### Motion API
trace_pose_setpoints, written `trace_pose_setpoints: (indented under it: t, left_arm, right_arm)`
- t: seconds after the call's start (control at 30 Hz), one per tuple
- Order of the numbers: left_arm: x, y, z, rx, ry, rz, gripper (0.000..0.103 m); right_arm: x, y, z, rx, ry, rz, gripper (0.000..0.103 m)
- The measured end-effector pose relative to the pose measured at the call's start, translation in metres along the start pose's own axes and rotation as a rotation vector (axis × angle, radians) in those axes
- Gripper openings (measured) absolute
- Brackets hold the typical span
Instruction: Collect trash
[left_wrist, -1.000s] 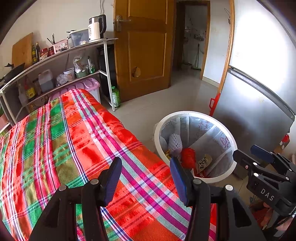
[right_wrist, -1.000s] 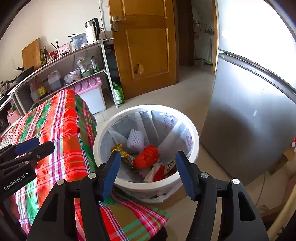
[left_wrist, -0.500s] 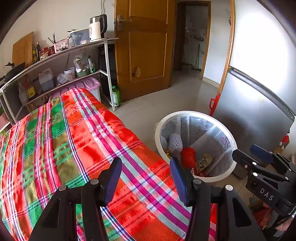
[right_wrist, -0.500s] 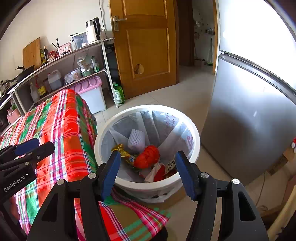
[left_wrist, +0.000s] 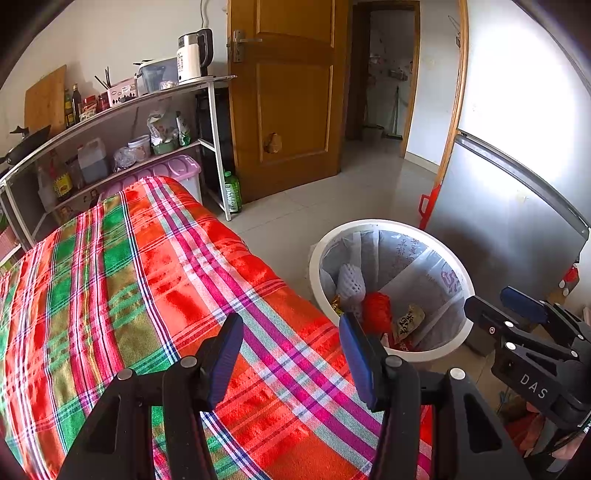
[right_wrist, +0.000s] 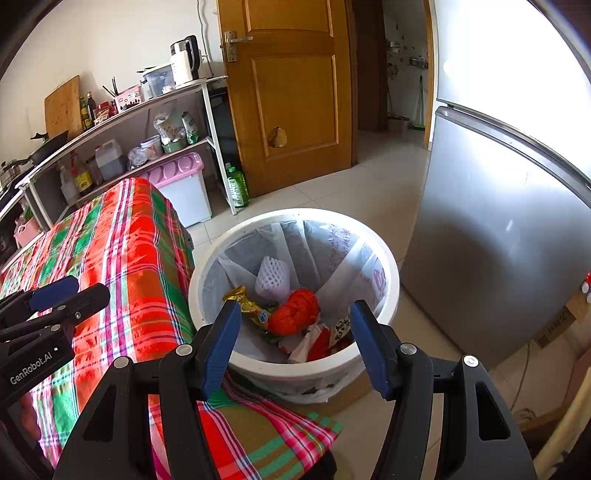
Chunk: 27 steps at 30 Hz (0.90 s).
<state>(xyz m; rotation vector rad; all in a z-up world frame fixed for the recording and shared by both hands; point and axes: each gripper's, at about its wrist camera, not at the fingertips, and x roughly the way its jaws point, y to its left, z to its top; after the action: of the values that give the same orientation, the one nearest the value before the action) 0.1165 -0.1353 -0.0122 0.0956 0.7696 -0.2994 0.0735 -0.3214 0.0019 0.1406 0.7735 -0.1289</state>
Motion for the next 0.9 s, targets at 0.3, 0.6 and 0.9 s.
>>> trace_pose_setpoints:
  t: [0.3, 0.6, 0.9]
  left_arm:
    - [0.0009, -0.0003, -0.0004, 0.001, 0.001, 0.001, 0.054]
    - [0.0014, -0.0005, -0.0015, 0.004, 0.002, 0.001, 0.054]
    - [0.0011, -0.0007, -0.0017, 0.006, 0.0, 0.001, 0.054]
  right_arm:
    - [-0.0009, 0.0, -0.0003, -0.001, -0.001, -0.01, 0.062]
    - [-0.0001, -0.0005, 0.0002, 0.002, 0.001, -0.01, 0.062]
    - [-0.0001, -0.0005, 0.0001, 0.001, 0.001, -0.01, 0.062]
